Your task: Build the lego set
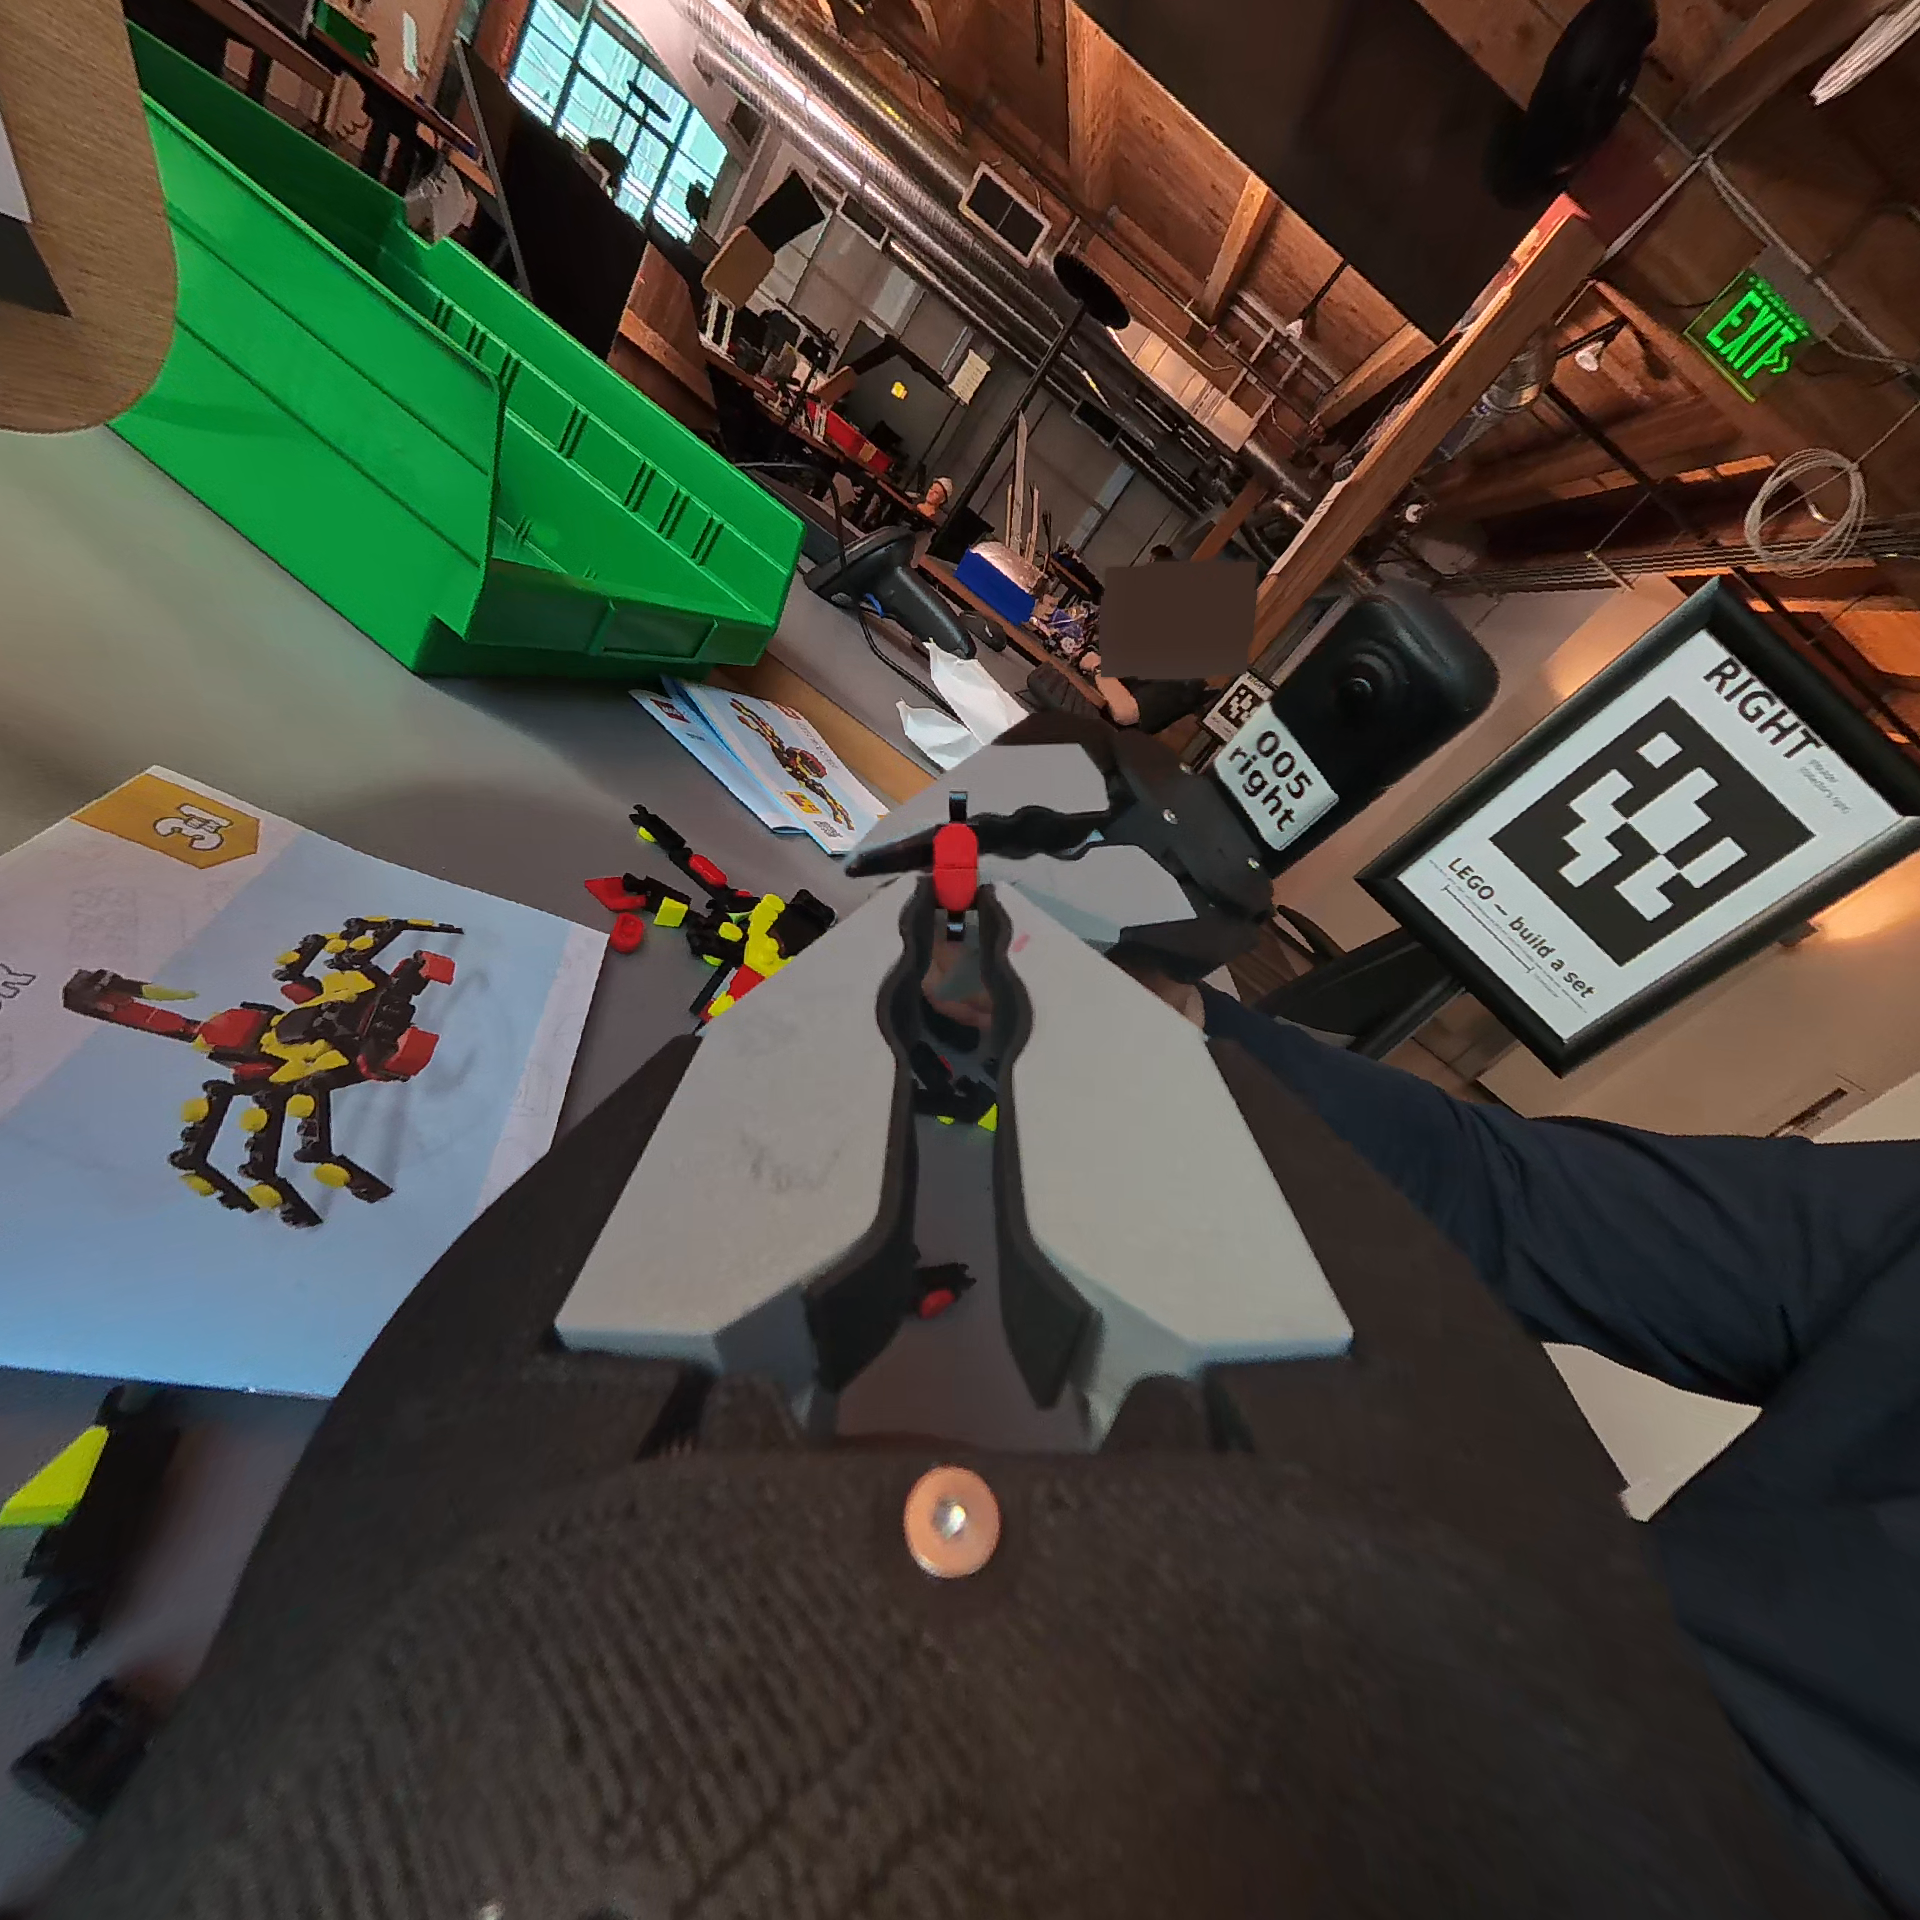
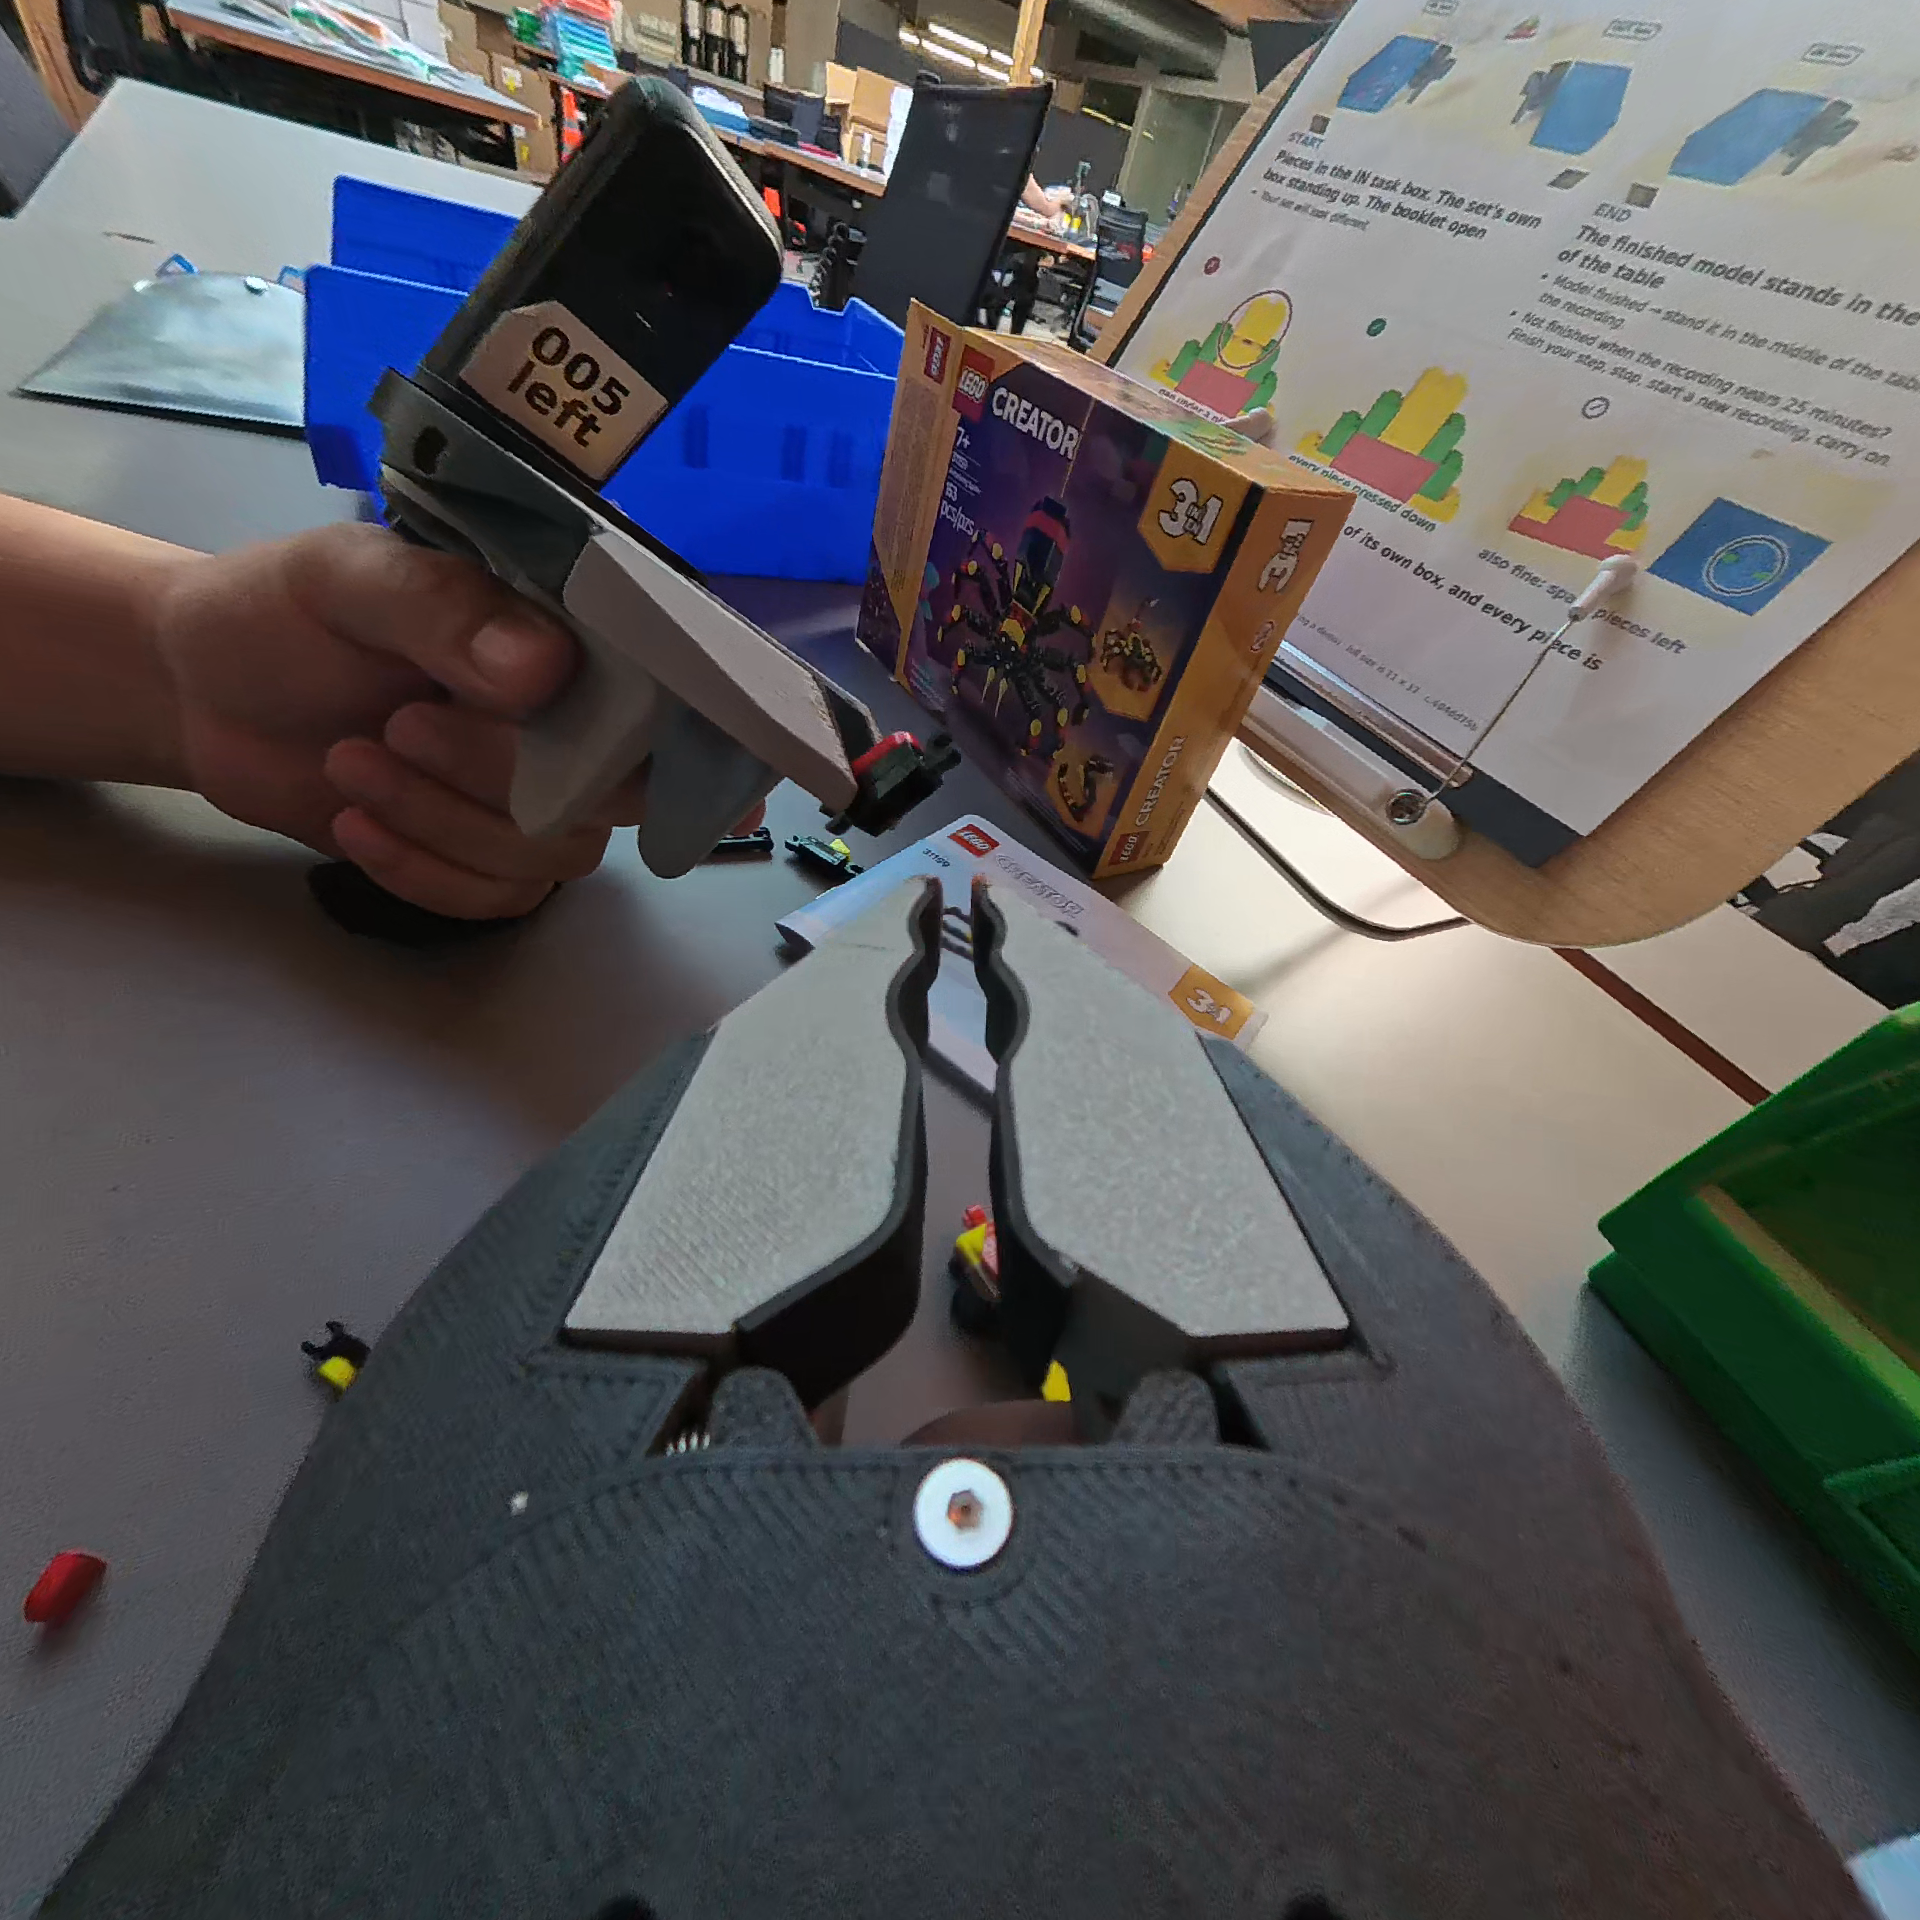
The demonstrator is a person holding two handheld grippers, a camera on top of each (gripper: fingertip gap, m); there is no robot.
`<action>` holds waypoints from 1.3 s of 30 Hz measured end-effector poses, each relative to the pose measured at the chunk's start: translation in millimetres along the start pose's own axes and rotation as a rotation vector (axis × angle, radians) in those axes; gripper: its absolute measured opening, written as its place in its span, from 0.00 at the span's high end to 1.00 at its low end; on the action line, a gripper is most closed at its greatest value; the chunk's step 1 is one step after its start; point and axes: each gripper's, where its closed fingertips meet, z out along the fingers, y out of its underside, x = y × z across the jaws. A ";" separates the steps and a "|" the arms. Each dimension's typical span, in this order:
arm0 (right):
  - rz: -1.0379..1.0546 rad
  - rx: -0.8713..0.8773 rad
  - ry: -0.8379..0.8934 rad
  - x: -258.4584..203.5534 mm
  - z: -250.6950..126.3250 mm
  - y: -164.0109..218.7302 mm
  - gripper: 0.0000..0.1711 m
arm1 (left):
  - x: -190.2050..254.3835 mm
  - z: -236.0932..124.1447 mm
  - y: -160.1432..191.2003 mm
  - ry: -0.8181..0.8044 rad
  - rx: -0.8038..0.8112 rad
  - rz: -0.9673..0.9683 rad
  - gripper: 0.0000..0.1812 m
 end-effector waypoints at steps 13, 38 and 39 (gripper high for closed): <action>0.039 -0.007 0.492 118.9 -75.5 -4.4 1.00 | -27.1 -3.6 36.8 -0.251 -0.331 0.170 0.91; 0.160 -0.350 -0.255 17.4 -47.4 69.0 0.86 | -25.3 1.7 47.4 -0.252 -0.387 0.200 0.88; 0.206 -0.305 -0.287 14.0 -47.3 60.1 0.86 | -24.4 1.9 47.5 -0.248 -0.387 0.206 0.88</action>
